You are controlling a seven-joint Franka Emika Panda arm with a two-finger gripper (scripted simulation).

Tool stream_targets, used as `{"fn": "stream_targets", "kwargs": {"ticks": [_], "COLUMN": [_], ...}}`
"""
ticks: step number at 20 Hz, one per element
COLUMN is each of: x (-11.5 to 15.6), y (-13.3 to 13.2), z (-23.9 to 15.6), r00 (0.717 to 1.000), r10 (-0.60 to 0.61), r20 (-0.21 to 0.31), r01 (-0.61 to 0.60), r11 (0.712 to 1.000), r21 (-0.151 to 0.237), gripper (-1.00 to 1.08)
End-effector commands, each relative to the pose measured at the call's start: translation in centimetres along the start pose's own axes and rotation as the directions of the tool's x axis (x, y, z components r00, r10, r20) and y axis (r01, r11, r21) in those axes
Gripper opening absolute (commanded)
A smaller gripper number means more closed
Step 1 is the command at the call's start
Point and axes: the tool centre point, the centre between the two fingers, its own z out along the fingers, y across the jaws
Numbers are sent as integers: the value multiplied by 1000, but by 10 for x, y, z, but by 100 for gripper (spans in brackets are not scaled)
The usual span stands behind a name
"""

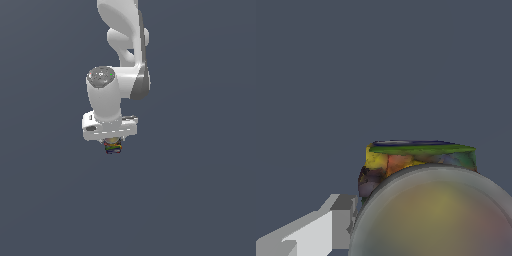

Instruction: Pick up the object and move it to a goal position.

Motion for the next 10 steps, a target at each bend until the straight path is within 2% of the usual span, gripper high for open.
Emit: {"fn": "stream_targets", "kwargs": {"ticks": [1,10], "x": [10,31], "y": [18,55], "z": [-18,-51], "r00": [1000,1000], "r10": [-1,-1], "r20": [-3,-3], "r01": [1,1], "r11": [1000,1000], "r21": [-1,-1], "gripper": [-100,-100]}}
